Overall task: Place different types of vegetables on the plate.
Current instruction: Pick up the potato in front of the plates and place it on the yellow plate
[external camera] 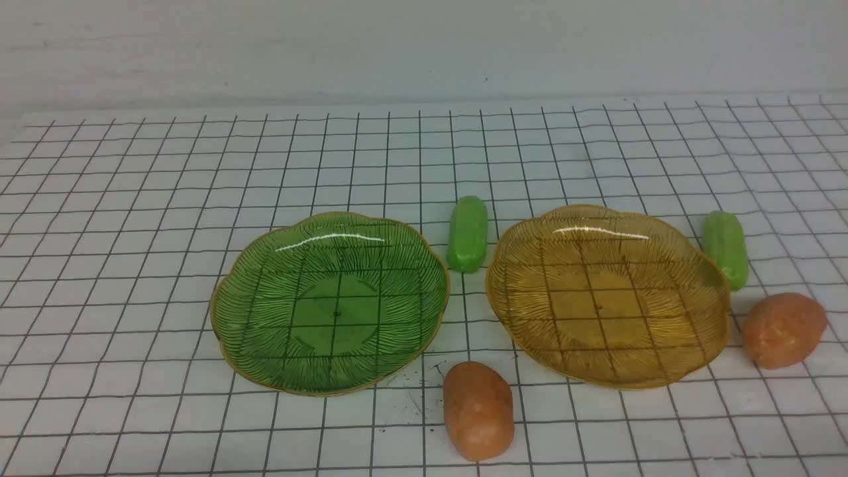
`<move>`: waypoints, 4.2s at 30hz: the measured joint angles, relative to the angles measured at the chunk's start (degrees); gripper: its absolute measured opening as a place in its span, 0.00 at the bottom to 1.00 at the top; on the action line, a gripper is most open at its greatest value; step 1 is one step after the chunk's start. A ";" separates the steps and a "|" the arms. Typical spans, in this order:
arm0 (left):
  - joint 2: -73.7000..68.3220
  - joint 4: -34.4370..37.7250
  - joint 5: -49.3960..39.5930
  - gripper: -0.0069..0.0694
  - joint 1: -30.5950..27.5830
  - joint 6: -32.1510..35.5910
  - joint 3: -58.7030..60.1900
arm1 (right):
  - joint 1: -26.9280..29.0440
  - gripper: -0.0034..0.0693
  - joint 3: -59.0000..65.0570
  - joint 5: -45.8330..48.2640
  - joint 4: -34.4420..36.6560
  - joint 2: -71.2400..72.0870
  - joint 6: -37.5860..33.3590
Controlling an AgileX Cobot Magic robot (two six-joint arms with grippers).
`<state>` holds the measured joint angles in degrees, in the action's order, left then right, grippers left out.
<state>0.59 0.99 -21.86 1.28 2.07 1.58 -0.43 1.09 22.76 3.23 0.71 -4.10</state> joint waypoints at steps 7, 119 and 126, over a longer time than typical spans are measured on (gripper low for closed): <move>0.00 0.00 0.00 0.08 0.00 0.00 0.00 | 0.00 0.03 0.00 0.00 0.00 0.00 0.00; -119.96 -2.37 -34.07 0.76 45.02 -25.87 -88.31 | -1.80 0.03 -25.16 29.59 28.94 -24.34 -11.12; -114.95 -2.13 -39.22 0.76 45.47 -21.25 -96.02 | -1.80 0.03 -25.16 28.94 21.13 -24.40 -3.69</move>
<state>-114.35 -1.13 -61.08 46.75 -19.17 -94.44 -2.24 -24.07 51.70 24.36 -23.69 -7.79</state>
